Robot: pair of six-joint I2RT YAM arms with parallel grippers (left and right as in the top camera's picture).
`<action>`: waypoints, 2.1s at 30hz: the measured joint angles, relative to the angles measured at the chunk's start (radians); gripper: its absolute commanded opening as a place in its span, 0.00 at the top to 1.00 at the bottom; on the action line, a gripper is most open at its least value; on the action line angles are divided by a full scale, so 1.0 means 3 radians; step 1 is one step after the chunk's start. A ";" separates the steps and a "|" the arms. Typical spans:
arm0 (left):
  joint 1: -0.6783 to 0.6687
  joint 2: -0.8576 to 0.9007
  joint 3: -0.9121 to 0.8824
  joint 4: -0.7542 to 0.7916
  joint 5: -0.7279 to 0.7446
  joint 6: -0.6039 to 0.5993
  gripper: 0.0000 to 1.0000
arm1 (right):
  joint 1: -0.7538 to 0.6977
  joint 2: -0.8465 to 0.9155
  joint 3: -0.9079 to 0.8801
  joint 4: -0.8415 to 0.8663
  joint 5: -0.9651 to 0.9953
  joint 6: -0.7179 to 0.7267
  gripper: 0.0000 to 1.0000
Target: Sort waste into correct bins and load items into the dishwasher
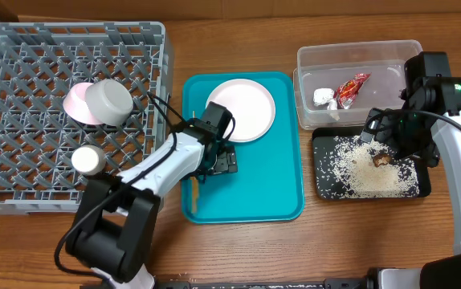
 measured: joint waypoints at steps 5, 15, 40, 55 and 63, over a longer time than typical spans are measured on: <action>0.0000 0.0041 0.0009 0.0001 -0.0014 0.0050 0.00 | 0.0000 0.0000 0.0000 0.0001 -0.0001 0.0000 0.00; 0.0001 0.0071 0.0065 -0.0047 0.0003 0.0141 0.54 | 0.0000 0.0000 0.0000 0.0003 0.0001 0.0000 0.00; 0.0027 0.0066 0.0159 -0.0276 0.0055 0.0148 0.96 | 0.0000 0.0000 0.0000 -0.0005 0.0000 0.0000 0.00; 0.0155 0.0066 0.0323 -0.0529 0.0113 0.0158 0.56 | 0.0000 0.0000 0.0000 -0.0006 0.0000 0.0000 0.00; 0.0155 0.0066 0.0304 -0.0628 0.0036 0.0146 0.43 | 0.0000 0.0000 0.0000 -0.0006 0.0000 0.0001 0.00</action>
